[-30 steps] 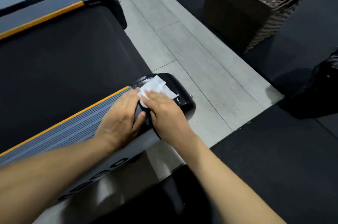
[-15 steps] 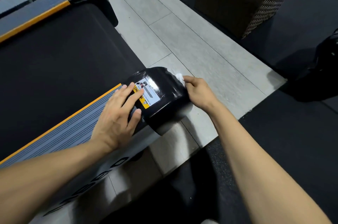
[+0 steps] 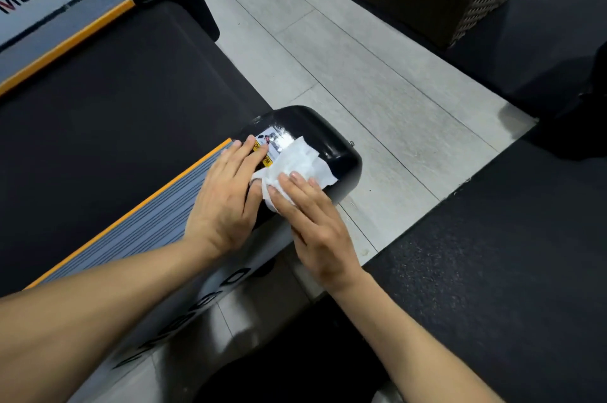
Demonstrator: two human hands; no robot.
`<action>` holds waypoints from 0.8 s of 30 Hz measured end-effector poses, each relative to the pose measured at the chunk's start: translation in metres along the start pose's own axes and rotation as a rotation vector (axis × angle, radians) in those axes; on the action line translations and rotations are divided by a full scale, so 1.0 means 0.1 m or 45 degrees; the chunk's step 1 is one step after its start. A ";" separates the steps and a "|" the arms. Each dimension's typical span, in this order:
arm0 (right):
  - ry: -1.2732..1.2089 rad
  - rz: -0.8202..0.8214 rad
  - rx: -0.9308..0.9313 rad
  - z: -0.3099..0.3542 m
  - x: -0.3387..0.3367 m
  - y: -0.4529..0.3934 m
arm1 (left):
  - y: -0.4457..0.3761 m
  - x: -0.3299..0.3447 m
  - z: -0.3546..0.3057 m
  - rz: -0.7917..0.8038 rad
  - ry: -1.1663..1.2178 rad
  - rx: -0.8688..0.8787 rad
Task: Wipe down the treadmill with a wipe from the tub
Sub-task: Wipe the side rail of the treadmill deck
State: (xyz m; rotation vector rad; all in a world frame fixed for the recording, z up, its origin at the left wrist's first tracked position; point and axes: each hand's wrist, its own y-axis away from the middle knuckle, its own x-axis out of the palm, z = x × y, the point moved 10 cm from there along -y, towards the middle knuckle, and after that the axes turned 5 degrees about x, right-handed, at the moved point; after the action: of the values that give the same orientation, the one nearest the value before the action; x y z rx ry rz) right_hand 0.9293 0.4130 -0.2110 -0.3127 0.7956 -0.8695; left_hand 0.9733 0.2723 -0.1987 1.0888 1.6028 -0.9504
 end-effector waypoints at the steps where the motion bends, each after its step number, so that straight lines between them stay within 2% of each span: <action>1: -0.036 -0.003 0.061 -0.05 0.01 0.05 | 0.00 0.00 0.01 0.003 0.007 -0.010; 4: -0.257 -0.090 0.455 -0.30 0.06 0.12 | 0.02 0.02 0.02 0.012 0.032 -0.053; 7: -0.524 -0.274 0.984 -0.49 0.25 0.33 | -0.01 0.00 0.00 0.015 0.045 -0.081; 10: -0.746 -0.256 1.503 -0.67 0.54 0.64 | 0.00 -0.06 -0.03 -0.012 0.058 -0.112; 11: -0.786 -0.269 1.586 -0.69 0.54 0.66 | 0.00 -0.07 -0.03 -0.018 0.065 -0.123; 12: -0.779 -0.306 1.563 -0.69 0.46 0.59 | 0.01 -0.08 -0.03 -0.021 0.067 -0.128; 15: -0.605 -0.417 1.216 -0.56 0.13 0.12 | 0.02 -0.07 -0.04 -0.022 0.070 -0.122; 16: -0.582 -0.443 1.201 -0.59 0.10 0.04 | 0.02 -0.07 -0.03 -0.021 0.072 -0.123; 18: -0.649 -0.509 1.359 -0.87 0.17 0.14 | 0.01 -0.07 -0.03 -0.028 0.070 -0.122; 20: -0.871 -0.536 1.705 -1.23 0.38 0.45 | 0.00 -0.08 -0.03 -0.036 0.070 -0.124; 22: -1.027 -0.460 1.997 -1.35 0.60 0.72 | 0.00 -0.07 -0.02 -0.029 0.072 -0.126; 24: -0.914 -0.408 1.996 -1.10 0.61 0.73 | 0.00 -0.06 -0.02 -0.028 0.066 -0.131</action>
State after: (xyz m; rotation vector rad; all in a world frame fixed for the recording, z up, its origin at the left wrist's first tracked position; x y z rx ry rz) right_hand 0.9139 0.4179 -0.3557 0.6465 -0.7175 -1.3147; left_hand 0.9735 0.2726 -0.1924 1.0340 1.6904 -0.8506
